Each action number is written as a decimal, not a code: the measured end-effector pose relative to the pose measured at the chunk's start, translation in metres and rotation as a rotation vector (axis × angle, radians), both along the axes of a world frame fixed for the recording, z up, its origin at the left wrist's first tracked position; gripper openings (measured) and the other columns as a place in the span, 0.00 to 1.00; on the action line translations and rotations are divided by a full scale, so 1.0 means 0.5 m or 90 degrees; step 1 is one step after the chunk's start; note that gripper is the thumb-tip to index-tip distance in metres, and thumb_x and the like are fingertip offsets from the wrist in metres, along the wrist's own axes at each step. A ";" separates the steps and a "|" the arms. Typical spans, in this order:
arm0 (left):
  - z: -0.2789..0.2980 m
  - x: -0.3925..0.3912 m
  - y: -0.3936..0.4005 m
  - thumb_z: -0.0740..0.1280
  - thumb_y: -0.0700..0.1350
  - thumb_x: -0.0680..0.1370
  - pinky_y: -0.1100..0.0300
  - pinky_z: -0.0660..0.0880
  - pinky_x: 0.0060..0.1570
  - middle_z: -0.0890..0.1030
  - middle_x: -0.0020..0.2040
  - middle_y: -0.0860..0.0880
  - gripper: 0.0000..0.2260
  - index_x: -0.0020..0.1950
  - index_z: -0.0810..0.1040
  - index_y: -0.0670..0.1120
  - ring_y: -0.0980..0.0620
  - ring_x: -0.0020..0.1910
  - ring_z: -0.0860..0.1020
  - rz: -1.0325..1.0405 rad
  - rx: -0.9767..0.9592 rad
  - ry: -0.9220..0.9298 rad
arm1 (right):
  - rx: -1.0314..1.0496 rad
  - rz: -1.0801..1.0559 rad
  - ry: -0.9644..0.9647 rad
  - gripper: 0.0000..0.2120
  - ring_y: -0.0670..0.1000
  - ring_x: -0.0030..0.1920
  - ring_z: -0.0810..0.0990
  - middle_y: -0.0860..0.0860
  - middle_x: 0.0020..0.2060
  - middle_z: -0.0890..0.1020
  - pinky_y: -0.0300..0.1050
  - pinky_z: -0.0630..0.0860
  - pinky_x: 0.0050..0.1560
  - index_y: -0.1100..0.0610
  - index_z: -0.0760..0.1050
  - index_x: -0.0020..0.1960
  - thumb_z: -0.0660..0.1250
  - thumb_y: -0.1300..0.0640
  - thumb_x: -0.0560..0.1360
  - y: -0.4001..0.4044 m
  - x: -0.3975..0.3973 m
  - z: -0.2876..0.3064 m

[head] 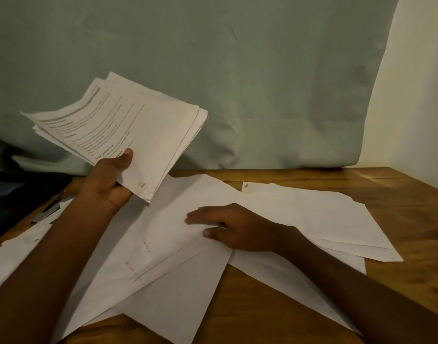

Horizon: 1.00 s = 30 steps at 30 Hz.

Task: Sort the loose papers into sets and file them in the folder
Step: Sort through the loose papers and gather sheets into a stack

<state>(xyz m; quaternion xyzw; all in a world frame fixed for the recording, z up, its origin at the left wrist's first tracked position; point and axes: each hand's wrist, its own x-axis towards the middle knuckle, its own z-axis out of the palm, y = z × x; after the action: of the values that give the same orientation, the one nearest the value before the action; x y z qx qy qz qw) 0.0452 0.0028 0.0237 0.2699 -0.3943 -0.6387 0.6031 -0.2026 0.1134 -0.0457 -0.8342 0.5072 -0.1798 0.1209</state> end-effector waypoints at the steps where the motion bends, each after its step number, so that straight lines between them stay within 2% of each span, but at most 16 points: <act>1: 0.007 -0.001 0.004 0.66 0.37 0.82 0.53 0.84 0.45 0.87 0.47 0.53 0.09 0.56 0.80 0.51 0.53 0.48 0.83 0.009 -0.001 -0.006 | 0.026 0.004 -0.040 0.22 0.41 0.76 0.64 0.41 0.77 0.68 0.38 0.61 0.76 0.45 0.67 0.78 0.62 0.53 0.84 0.002 0.003 0.002; 3: 0.029 0.007 0.017 0.67 0.39 0.82 0.49 0.84 0.43 0.85 0.57 0.50 0.09 0.60 0.80 0.51 0.51 0.51 0.84 0.045 0.010 0.012 | 0.024 -0.007 -0.138 0.24 0.38 0.74 0.65 0.39 0.77 0.67 0.35 0.65 0.73 0.45 0.66 0.78 0.65 0.54 0.83 0.006 -0.003 0.012; 5: 0.046 0.023 0.033 0.69 0.42 0.81 0.44 0.83 0.46 0.84 0.61 0.50 0.13 0.65 0.78 0.52 0.48 0.55 0.84 0.079 0.004 0.033 | -0.034 -0.075 -0.180 0.23 0.34 0.66 0.71 0.37 0.72 0.71 0.31 0.68 0.68 0.44 0.69 0.75 0.68 0.53 0.82 0.004 -0.027 0.024; 6: 0.049 0.030 0.038 0.69 0.44 0.81 0.43 0.83 0.47 0.84 0.61 0.50 0.15 0.68 0.77 0.52 0.49 0.55 0.84 0.088 -0.022 0.023 | -0.073 -0.135 -0.152 0.22 0.36 0.64 0.73 0.38 0.70 0.73 0.33 0.68 0.66 0.44 0.70 0.74 0.69 0.51 0.81 0.002 -0.048 0.032; 8: 0.051 0.028 0.056 0.67 0.45 0.83 0.49 0.85 0.46 0.83 0.59 0.50 0.15 0.69 0.74 0.49 0.56 0.51 0.85 0.097 -0.082 -0.013 | -0.115 -0.244 -0.034 0.24 0.45 0.68 0.73 0.43 0.69 0.75 0.38 0.66 0.66 0.46 0.72 0.72 0.71 0.46 0.78 0.001 -0.101 0.048; 9: 0.053 0.017 0.066 0.67 0.45 0.83 0.50 0.85 0.46 0.83 0.58 0.50 0.14 0.69 0.74 0.47 0.58 0.49 0.85 0.096 -0.095 -0.014 | -0.097 -0.272 0.009 0.26 0.48 0.70 0.73 0.45 0.69 0.76 0.39 0.65 0.66 0.48 0.73 0.71 0.73 0.43 0.76 0.003 -0.130 0.056; 10: 0.053 0.003 0.065 0.68 0.44 0.82 0.45 0.84 0.49 0.84 0.58 0.50 0.15 0.69 0.75 0.48 0.56 0.51 0.85 0.092 -0.098 -0.006 | -0.059 -0.289 0.031 0.30 0.50 0.71 0.72 0.45 0.70 0.75 0.39 0.65 0.65 0.48 0.73 0.71 0.74 0.39 0.74 0.011 -0.151 0.067; 12: 0.048 -0.038 0.066 0.71 0.42 0.80 0.39 0.80 0.57 0.84 0.61 0.50 0.19 0.71 0.76 0.50 0.49 0.57 0.84 0.049 -0.073 0.032 | 0.058 -0.325 0.053 0.43 0.50 0.75 0.67 0.44 0.75 0.69 0.42 0.64 0.69 0.47 0.66 0.77 0.76 0.33 0.68 0.032 -0.182 0.088; 14: 0.025 -0.082 0.068 0.70 0.39 0.80 0.43 0.81 0.57 0.84 0.62 0.49 0.20 0.72 0.76 0.49 0.47 0.59 0.84 -0.011 -0.043 0.032 | 0.178 -0.351 0.104 0.54 0.51 0.79 0.59 0.45 0.81 0.58 0.48 0.60 0.75 0.47 0.55 0.82 0.76 0.30 0.65 0.047 -0.200 0.105; 16: -0.021 -0.119 0.074 0.69 0.36 0.79 0.47 0.82 0.53 0.85 0.61 0.48 0.20 0.70 0.77 0.47 0.47 0.58 0.84 -0.066 -0.008 0.013 | 0.253 -0.348 0.159 0.56 0.51 0.80 0.57 0.46 0.82 0.54 0.50 0.58 0.77 0.48 0.51 0.83 0.75 0.30 0.66 0.048 -0.208 0.108; 20: -0.099 -0.147 0.067 0.72 0.36 0.77 0.43 0.80 0.56 0.85 0.61 0.46 0.19 0.67 0.80 0.47 0.42 0.61 0.82 -0.115 0.072 -0.064 | 0.236 -0.353 0.093 0.46 0.48 0.73 0.68 0.41 0.73 0.68 0.48 0.67 0.72 0.45 0.64 0.78 0.77 0.33 0.67 0.042 -0.217 0.088; 22: -0.109 -0.142 0.055 0.73 0.37 0.77 0.45 0.82 0.51 0.84 0.61 0.46 0.19 0.67 0.81 0.48 0.41 0.62 0.82 -0.109 0.099 -0.072 | 0.179 -0.346 0.040 0.34 0.46 0.65 0.76 0.40 0.64 0.77 0.41 0.72 0.59 0.44 0.74 0.70 0.79 0.39 0.68 0.044 -0.224 0.088; 24: -0.103 -0.131 0.045 0.73 0.37 0.78 0.48 0.83 0.41 0.85 0.60 0.46 0.18 0.66 0.81 0.48 0.42 0.59 0.82 -0.075 0.116 -0.072 | 0.100 -0.339 0.033 0.22 0.45 0.52 0.80 0.42 0.51 0.83 0.34 0.72 0.46 0.47 0.82 0.60 0.80 0.46 0.68 0.040 -0.233 0.088; 26: -0.096 -0.113 0.033 0.73 0.37 0.77 0.48 0.83 0.35 0.85 0.58 0.48 0.17 0.65 0.82 0.49 0.44 0.56 0.83 -0.020 0.136 -0.072 | -0.013 -0.383 0.066 0.13 0.50 0.45 0.81 0.45 0.42 0.83 0.41 0.71 0.40 0.51 0.84 0.51 0.80 0.50 0.68 0.030 -0.243 0.085; 28: -0.094 -0.095 0.021 0.74 0.37 0.77 0.49 0.83 0.36 0.85 0.59 0.48 0.17 0.64 0.82 0.50 0.45 0.56 0.82 0.008 0.133 -0.049 | -0.147 -0.479 0.077 0.12 0.56 0.47 0.82 0.48 0.43 0.83 0.45 0.72 0.40 0.51 0.84 0.51 0.77 0.53 0.69 0.023 -0.249 0.089; 30: -0.087 -0.088 0.019 0.72 0.38 0.78 0.53 0.83 0.36 0.84 0.60 0.49 0.17 0.66 0.81 0.50 0.47 0.55 0.83 0.011 0.100 -0.023 | -0.259 -0.534 -0.065 0.18 0.55 0.50 0.83 0.50 0.51 0.85 0.47 0.79 0.44 0.49 0.81 0.60 0.76 0.56 0.71 0.027 -0.246 0.105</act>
<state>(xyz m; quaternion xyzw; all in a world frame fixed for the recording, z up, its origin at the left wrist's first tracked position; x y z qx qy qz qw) 0.0012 0.0123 -0.0196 0.3314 -0.3512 -0.6574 0.5785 -0.3256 0.1267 0.0070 -0.5543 0.7482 -0.3495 -0.1036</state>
